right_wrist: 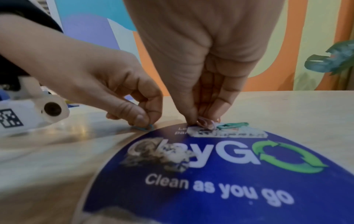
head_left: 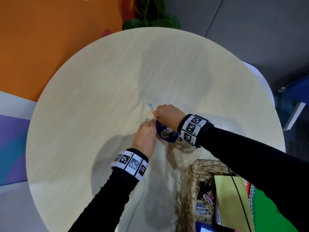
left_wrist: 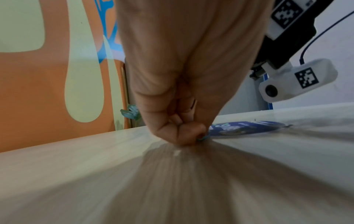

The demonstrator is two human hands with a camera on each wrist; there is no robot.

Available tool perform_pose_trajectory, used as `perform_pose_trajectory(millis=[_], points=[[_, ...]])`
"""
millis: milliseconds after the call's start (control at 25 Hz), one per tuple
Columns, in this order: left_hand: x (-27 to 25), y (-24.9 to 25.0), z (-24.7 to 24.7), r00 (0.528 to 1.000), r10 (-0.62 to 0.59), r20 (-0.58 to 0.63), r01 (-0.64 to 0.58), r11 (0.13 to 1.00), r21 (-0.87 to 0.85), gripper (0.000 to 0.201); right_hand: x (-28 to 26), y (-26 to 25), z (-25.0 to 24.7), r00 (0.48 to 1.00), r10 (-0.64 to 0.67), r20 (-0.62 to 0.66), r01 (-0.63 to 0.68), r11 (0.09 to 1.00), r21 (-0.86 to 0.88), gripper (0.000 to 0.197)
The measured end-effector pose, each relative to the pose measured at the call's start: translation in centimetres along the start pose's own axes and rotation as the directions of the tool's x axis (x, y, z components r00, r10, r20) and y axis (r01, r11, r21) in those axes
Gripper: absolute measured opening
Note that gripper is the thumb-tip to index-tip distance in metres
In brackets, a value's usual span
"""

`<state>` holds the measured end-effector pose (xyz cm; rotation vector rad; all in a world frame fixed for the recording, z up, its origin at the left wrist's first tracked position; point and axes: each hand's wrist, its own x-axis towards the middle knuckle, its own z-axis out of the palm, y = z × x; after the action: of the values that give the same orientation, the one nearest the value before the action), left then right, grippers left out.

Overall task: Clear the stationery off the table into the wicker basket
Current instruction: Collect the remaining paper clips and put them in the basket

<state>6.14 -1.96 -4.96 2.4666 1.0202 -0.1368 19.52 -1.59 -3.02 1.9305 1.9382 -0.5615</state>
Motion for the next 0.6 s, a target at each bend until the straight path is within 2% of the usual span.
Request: perform_pose_trajectory(millis=[120, 200, 320, 480, 520, 600], points=[[-1.0, 0.1, -0.4, 0.999, -0.037, 0.005, 0.037, 0.996, -0.076, 0.026, -0.1, -0.4, -0.4, 0.999, -0.012, 0.042, 0.016, 0.994, -0.104, 0.030], [-2.1, 0.3, -0.8, 0.996, -0.083, 0.008, 0.084, 0.989, -0.118, 0.019, -1.2, -0.7, -1.5, 1.000, 0.014, 0.012, -0.013, 0.997, -0.074, 0.025], [-3.9, 0.3, -1.1, 0.995, -0.094, -0.017, 0.087, 0.967, -0.238, 0.016, -5.5, -0.9, -4.3, 0.988, 0.087, -0.129, -0.071, 0.990, 0.126, 0.019], [-6.8, 1.4, -1.9, 0.995, -0.058, -0.084, 0.020, 0.917, -0.398, 0.005, -15.9, -1.7, -5.7, 0.958, 0.148, -0.245, -0.052, 0.932, 0.358, 0.012], [-7.4, 2.1, -2.3, 0.995, -0.042, -0.088, 0.001, 0.905, -0.425, 0.004, -18.8, -2.1, -4.9, 0.958, 0.163, -0.238, -0.056, 0.915, 0.401, 0.012], [-8.8, 3.3, -3.1, 0.996, 0.000, -0.088, -0.041, 0.887, -0.460, 0.010, -23.2, -3.0, -1.8, 0.967, 0.207, -0.146, -0.109, 0.860, 0.498, 0.010]])
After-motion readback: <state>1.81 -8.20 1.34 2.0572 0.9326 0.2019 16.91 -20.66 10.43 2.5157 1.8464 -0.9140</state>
